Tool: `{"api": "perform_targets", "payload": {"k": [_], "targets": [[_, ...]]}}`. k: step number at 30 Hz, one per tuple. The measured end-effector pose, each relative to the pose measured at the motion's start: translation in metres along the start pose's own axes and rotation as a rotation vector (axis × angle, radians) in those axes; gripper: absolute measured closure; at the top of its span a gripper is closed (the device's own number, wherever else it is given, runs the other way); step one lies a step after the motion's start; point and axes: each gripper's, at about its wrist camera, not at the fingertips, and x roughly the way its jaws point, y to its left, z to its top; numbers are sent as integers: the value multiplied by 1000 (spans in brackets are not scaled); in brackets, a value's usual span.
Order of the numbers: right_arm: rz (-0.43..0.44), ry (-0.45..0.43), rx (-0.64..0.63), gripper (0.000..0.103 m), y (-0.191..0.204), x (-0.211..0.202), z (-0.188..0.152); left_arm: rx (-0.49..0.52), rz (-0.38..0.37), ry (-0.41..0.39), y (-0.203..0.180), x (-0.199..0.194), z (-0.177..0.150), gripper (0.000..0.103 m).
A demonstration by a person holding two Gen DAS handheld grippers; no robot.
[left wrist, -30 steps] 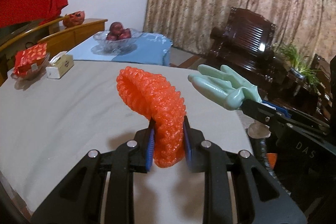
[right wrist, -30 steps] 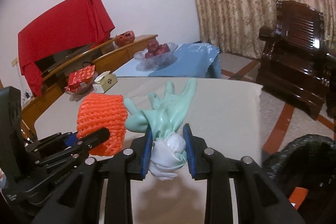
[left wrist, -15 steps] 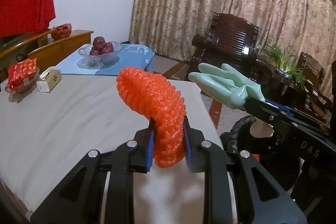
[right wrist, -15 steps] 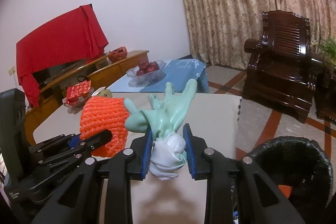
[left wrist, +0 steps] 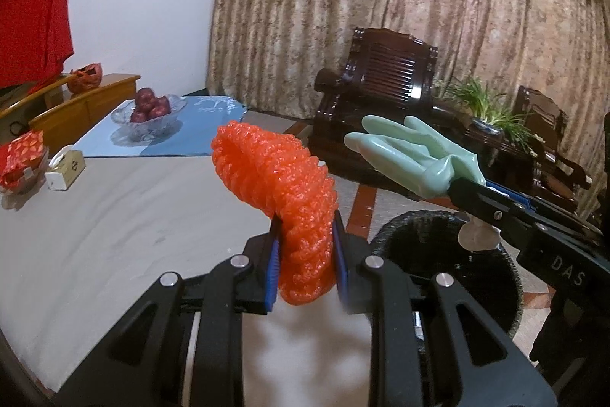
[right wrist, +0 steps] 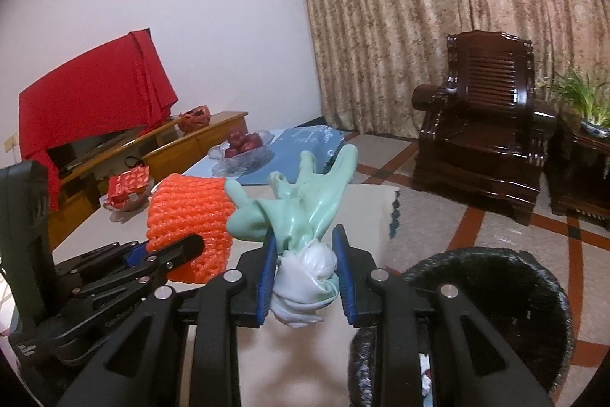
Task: Collect trash
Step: 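Carry the net and glove over the bin and open both grippers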
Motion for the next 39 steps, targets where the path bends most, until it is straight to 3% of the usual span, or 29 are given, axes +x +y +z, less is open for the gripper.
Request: {"api": "perform_targets", "payload": {"k": [20, 39], "targets": [[-174, -20, 56, 74, -70, -46, -14, 102, -146, 20, -83, 24, -8, 80], [-322, 69, 142, 74, -143, -42, -51, 197, -262, 142, -139, 92, -49, 80]]}}
